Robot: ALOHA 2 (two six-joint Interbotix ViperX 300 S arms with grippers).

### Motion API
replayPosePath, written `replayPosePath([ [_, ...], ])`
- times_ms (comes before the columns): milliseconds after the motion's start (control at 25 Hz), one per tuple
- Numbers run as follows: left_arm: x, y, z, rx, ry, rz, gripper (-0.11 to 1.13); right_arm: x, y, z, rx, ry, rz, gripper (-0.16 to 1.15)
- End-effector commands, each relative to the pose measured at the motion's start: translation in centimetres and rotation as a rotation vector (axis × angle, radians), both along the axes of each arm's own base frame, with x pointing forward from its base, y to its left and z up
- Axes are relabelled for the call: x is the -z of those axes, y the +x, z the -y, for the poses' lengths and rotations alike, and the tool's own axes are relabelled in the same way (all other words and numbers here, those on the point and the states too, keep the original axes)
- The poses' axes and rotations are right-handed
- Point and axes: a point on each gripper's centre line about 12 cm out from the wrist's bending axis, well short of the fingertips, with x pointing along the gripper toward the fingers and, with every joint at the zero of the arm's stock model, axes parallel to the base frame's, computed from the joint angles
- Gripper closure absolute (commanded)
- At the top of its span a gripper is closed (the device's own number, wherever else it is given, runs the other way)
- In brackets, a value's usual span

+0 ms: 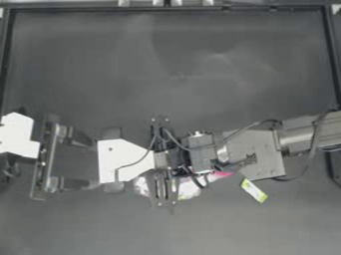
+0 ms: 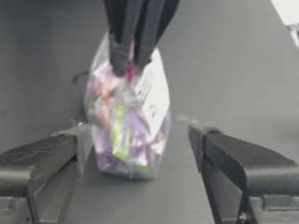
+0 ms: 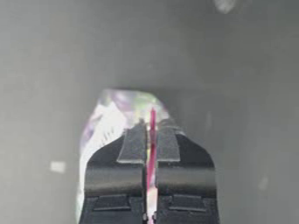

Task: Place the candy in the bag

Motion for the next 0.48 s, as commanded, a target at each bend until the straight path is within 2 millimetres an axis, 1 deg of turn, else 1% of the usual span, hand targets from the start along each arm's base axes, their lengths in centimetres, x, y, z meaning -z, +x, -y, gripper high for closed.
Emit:
replayPosePath([
  [40, -0.6, 1.6, 0.0, -0.012, -0.017, 0.005, 0.05, -2.7, -0.4, 0.0, 0.005, 0.003, 0.064, 0.92],
  [280, -0.2, 3.1, 0.0, -0.024, -0.024, 0.009, 0.06, -2.9, -0.5, 0.0, 0.004, 0.009, 0.082, 0.92],
  [480, 0.3, 3.8, 0.0, -0.028, -0.020, 0.019, 0.06, -3.1, -0.8, -0.2, -0.002, 0.023, 0.121, 0.92],
])
